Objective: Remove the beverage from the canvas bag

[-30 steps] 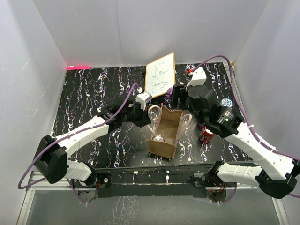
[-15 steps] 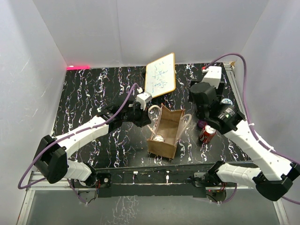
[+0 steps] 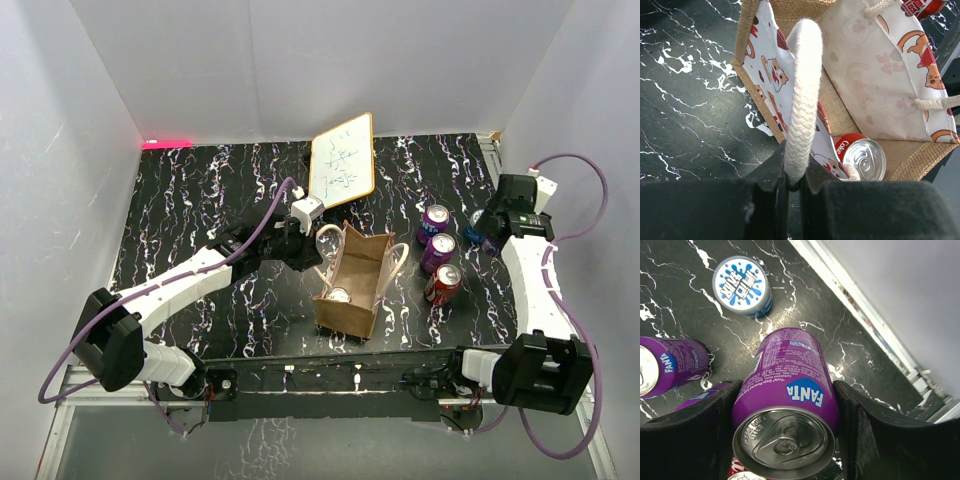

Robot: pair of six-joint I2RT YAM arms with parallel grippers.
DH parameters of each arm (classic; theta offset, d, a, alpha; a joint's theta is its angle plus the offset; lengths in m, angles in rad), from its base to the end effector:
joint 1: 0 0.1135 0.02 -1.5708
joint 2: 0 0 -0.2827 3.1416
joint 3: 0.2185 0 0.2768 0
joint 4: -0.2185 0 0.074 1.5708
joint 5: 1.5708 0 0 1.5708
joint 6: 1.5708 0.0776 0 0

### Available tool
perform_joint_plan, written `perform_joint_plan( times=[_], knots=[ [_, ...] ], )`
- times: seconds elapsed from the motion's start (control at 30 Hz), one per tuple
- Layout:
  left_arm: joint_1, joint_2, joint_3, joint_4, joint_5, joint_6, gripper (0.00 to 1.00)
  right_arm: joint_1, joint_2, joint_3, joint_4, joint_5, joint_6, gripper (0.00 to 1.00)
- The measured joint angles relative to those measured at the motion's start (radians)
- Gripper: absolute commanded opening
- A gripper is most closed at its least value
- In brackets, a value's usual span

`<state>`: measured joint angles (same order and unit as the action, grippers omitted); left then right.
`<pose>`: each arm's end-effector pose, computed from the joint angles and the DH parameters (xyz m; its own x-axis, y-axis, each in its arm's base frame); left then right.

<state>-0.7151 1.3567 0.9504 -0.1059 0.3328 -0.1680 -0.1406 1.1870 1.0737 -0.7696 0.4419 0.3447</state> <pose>0.2554 -0.2554 0.2659 -0.5044 0.2287 -0.8326 0.7611 0.5732 -0.3036 0.2735 -0.0722 0.2933 -0.5863 0.3915 -0.7092 0.6308 0.7700 -0.0964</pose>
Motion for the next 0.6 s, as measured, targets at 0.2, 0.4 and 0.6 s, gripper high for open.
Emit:
perform_joint_plan(
  times=[0.2,0.4,0.6],
  knots=[
    [0.0,0.0,0.0,0.0,0.0,0.0,0.0,-0.108,0.002,-0.035,0.022,-0.136,0.093,0.08],
    [0.0,0.0,0.0,0.0,0.0,0.0,0.0,-0.108,0.041,-0.082,0.032,-0.152,0.246,0.08],
    [0.0,0.0,0.0,0.0,0.0,0.0,0.0,-0.108,0.104,-0.09,0.035,-0.144,0.322,0.09]
  ],
)
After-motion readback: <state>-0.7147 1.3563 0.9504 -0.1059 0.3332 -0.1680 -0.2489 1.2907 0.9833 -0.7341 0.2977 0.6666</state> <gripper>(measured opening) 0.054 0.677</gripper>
